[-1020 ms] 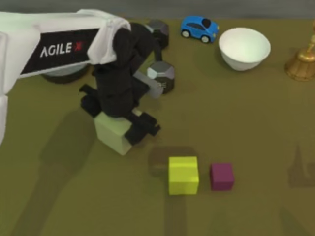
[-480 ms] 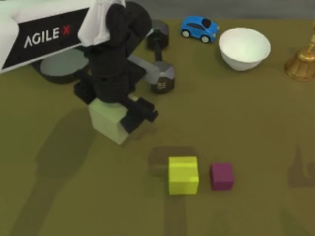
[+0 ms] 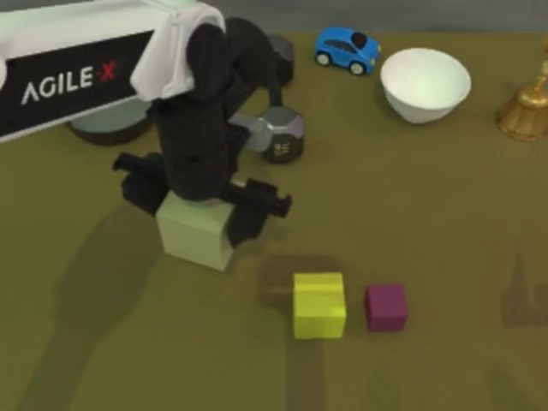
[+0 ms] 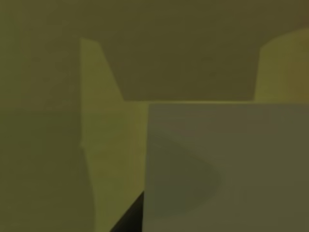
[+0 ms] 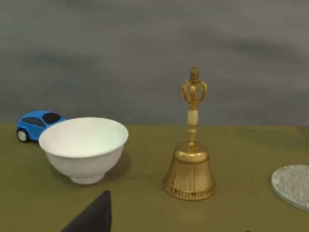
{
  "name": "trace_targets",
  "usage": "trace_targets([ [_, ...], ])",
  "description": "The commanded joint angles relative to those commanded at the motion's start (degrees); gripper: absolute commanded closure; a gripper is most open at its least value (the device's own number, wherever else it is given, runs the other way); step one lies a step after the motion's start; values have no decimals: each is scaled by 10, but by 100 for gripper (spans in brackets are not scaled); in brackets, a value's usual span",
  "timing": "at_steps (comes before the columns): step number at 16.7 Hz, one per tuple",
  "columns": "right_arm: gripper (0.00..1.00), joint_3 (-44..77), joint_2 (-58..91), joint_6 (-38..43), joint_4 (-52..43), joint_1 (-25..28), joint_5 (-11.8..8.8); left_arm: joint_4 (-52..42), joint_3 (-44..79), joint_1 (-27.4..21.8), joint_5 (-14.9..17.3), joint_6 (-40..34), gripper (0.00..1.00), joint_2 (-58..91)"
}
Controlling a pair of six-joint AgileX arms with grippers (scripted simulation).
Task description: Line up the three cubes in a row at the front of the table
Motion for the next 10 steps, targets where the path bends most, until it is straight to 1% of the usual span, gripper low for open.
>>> trace_targets([
  [4,0,0,0,0,0,0,0,3,-53,-24,0,-156,100,-46],
  [6,0,0,0,0,0,0,0,6,-75,-33,0,-215,100,-67],
  [8,0,0,0,0,0,0,0,9,-90,-40,0,-249,100,-84],
  [10,0,0,0,0,0,0,0,11,-96,-41,0,-259,100,-89],
])
